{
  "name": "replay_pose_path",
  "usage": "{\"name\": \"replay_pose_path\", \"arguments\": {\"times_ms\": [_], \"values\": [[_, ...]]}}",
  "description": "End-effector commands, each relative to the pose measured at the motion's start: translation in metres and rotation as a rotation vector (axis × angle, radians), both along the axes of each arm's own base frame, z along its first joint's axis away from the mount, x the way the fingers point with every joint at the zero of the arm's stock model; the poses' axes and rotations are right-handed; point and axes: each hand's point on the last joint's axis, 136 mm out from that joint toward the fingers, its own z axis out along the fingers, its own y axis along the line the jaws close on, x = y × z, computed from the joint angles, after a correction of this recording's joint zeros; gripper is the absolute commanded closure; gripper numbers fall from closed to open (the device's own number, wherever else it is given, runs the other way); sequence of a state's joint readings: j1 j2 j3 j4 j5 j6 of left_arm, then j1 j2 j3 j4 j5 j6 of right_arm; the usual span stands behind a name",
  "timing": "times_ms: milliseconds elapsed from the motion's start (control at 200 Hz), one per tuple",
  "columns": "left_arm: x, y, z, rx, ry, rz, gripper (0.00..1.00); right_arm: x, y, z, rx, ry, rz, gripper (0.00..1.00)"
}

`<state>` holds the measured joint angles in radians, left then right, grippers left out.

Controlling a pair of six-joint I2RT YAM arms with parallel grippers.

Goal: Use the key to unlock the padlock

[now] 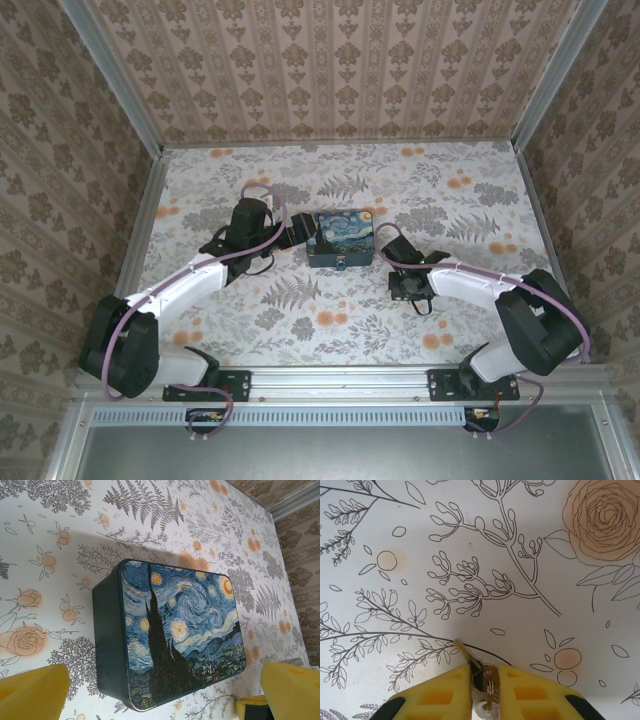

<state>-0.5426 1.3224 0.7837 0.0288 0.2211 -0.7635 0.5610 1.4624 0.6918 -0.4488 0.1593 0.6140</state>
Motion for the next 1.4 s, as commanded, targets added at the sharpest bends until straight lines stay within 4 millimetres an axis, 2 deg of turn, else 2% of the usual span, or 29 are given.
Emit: {"name": "replay_pose_path", "arguments": {"times_ms": [0, 140, 350, 385, 575, 1155, 1395], "values": [[-0.006, 0.001, 0.0, 0.0, 0.015, -0.006, 0.0, -0.026, 0.012, -0.025, 0.077, 0.103, 0.012, 0.89], [-0.006, 0.001, -0.005, -0.001, 0.03, -0.002, 0.0, -0.027, 0.018, -0.022, 0.122, 0.087, 0.013, 1.0], [-0.007, 0.0, -0.011, 0.006, 0.043, -0.008, 0.0, -0.024, 0.028, -0.014, 0.24, 0.041, -0.009, 1.0], [-0.007, 0.001, -0.012, 0.01, 0.044, -0.007, 0.0, -0.021, 0.033, -0.003, 0.284, 0.002, -0.011, 1.0], [-0.008, 0.001, -0.019, 0.015, 0.059, -0.005, 0.0, -0.017, 0.04, 0.011, 0.391, -0.074, -0.031, 1.0], [-0.024, -0.012, -0.033, 0.002, 0.092, -0.061, 0.0, -0.015, 0.051, 0.023, 0.538, -0.139, -0.082, 1.0], [-0.035, -0.029, -0.027, -0.088, 0.104, -0.103, 0.0, 0.0, 0.07, 0.051, 0.671, -0.19, -0.101, 1.0]]}}
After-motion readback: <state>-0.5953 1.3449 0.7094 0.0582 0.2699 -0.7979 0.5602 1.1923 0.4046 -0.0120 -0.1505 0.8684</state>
